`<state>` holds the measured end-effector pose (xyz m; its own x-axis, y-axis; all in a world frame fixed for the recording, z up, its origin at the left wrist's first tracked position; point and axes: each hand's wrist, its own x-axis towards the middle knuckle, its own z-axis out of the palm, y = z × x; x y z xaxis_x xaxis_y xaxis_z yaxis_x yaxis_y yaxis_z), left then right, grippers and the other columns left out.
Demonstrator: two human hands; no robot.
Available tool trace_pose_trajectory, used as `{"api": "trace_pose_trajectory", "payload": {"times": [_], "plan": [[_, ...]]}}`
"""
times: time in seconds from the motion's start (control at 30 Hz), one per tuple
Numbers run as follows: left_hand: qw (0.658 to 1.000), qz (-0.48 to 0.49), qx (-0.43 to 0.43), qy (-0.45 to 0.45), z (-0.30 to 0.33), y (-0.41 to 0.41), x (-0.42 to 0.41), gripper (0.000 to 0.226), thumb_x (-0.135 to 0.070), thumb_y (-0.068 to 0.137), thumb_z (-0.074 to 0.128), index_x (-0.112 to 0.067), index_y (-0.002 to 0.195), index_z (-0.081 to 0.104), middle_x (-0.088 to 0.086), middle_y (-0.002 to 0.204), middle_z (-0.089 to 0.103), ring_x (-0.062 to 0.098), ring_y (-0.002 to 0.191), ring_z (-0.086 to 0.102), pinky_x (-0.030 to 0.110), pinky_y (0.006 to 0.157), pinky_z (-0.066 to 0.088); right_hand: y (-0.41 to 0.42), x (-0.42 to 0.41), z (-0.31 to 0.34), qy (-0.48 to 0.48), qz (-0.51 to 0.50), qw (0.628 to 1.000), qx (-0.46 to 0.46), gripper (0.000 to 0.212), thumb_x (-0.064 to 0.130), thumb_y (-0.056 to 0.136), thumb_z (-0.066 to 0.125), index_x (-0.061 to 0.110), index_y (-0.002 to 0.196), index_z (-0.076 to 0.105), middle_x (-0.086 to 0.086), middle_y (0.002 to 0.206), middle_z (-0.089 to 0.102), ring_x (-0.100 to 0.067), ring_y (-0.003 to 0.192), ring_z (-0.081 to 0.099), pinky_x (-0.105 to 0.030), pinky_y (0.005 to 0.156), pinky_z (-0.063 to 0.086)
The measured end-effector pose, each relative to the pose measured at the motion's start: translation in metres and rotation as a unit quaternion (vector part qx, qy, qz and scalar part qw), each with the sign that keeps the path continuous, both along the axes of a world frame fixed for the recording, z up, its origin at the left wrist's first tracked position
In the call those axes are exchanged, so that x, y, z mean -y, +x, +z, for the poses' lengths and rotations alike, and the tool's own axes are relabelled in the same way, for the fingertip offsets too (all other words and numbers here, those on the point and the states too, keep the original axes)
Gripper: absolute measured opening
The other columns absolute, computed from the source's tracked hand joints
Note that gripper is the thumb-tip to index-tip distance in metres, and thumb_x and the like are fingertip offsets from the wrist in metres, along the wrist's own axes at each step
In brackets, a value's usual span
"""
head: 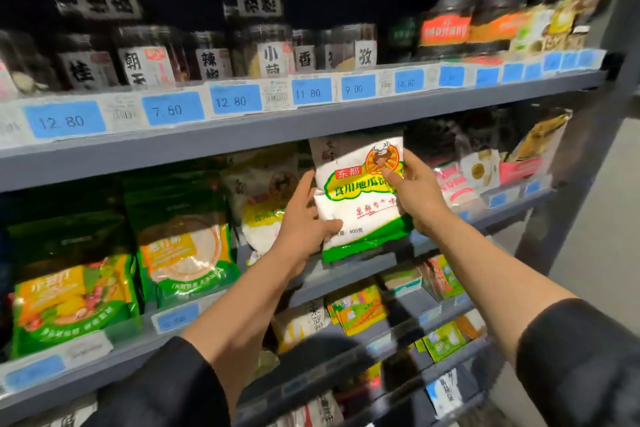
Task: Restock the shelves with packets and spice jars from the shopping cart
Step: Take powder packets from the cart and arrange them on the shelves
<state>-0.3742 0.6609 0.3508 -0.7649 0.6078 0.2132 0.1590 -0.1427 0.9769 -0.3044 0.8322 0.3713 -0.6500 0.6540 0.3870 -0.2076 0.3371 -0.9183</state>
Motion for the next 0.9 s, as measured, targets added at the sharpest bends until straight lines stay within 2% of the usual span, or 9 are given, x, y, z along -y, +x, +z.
{"api": "trace_pose_trajectory", "payload": {"times": [0.13,0.23,0.33,0.4,0.47,0.53,0.6,0.73,0.9], "plan": [[0.998,0.019,-0.019,-0.051,-0.003,-0.021,-0.023,0.1,0.02,0.073,0.069,-0.018,0.151,0.021,0.0,0.133,0.05,0.017,0.106,0.058,0.034,0.081,0.056,-0.02,-0.024,-0.004,0.066,-0.017,0.997,0.039,0.013,0.011,0.093,0.057,0.023,0.095,0.059,0.004,0.083,0.063,-0.014,0.076,0.058,-0.03,0.071,0.048],[0.995,0.053,-0.027,-0.084,-0.012,-0.036,-0.036,0.094,0.016,0.07,0.075,-0.011,0.147,0.029,0.002,0.125,0.054,0.018,0.104,0.059,0.037,0.083,0.055,-0.038,-0.039,-0.007,0.1,-0.054,0.99,0.081,0.024,0.017,0.091,0.059,0.022,0.072,0.045,0.001,0.068,0.046,-0.014,0.064,0.044,-0.03,0.061,0.036],[0.978,0.095,-0.091,-0.165,-0.032,-0.048,-0.041,0.079,0.0,0.057,0.088,-0.015,0.123,0.046,0.008,0.124,0.06,0.024,0.11,0.061,0.048,0.091,0.052,-0.056,-0.047,-0.027,0.124,-0.039,0.979,0.156,0.025,0.022,0.092,0.059,0.019,0.073,0.044,0.003,0.063,0.042,-0.014,0.058,0.042,-0.033,0.06,0.035],[0.955,0.103,-0.165,-0.223,-0.042,-0.049,-0.041,0.08,-0.019,0.052,0.092,-0.017,0.118,0.046,0.004,0.122,0.056,0.021,0.11,0.058,0.045,0.092,0.051,-0.06,-0.049,-0.046,0.176,-0.043,0.962,0.206,0.025,0.031,0.092,0.06,0.014,0.081,0.046,0.0,0.065,0.046,-0.023,0.064,0.048,-0.039,0.064,0.038],[0.911,0.133,-0.236,-0.31,-0.041,-0.047,-0.039,0.088,-0.032,0.059,0.091,-0.017,0.127,0.036,0.006,0.126,0.044,0.024,0.113,0.05,0.04,0.092,0.048,-0.056,-0.053,-0.056,0.217,-0.085,0.95,0.207,0.033,0.038,0.087,0.064,0.011,0.093,0.046,-0.006,0.079,0.053,-0.03,0.079,0.054,-0.041,0.069,0.042],[0.834,0.166,-0.345,-0.397,-0.033,-0.047,-0.036,0.098,-0.047,0.063,0.086,-0.019,0.136,0.027,0.011,0.125,0.038,0.028,0.114,0.041,0.037,0.092,0.039,-0.045,-0.054,-0.056,0.261,-0.114,0.945,0.158,0.058,0.038,0.078,0.074,0.008,0.12,0.048,-0.013,0.11,0.054,-0.03,0.105,0.052,-0.038,0.086,0.043],[0.783,0.155,-0.423,-0.429,-0.029,-0.053,-0.033,0.099,-0.061,0.064,0.078,-0.024,0.14,0.026,0.01,0.122,0.041,0.026,0.107,0.038,0.036,0.09,0.032,-0.033,-0.057,-0.052,0.336,-0.057,0.932,0.125,0.074,0.036,0.072,0.077,0.012,0.135,0.048,-0.013,0.136,0.044,-0.027,0.127,0.041,-0.033,0.102,0.034],[0.754,0.1,-0.461,-0.457,-0.03,-0.064,-0.031,0.099,-0.072,0.065,0.069,-0.027,0.143,0.027,0.002,0.131,0.045,0.025,0.112,0.042,0.038,0.09,0.029,-0.022,-0.065,-0.053,0.37,0.108,0.898,0.214,0.07,0.029,0.083,0.071,0.037,0.143,0.036,0.0,0.158,0.016,-0.009,0.143,0.011,-0.025,0.11,0.018],[0.751,0.075,-0.455,-0.473,-0.031,-0.075,-0.044,0.085,-0.077,0.056,0.071,-0.024,0.116,0.043,-0.002,0.116,0.058,0.024,0.101,0.054,0.033,0.074,0.034,-0.037,-0.092,-0.055,0.426,0.169,0.831,0.315,0.104,0.059,0.071,0.071,0.031,0.151,0.01,0.005,0.155,0.011,-0.016,0.145,0.003,-0.037,0.119,0.005]]}}
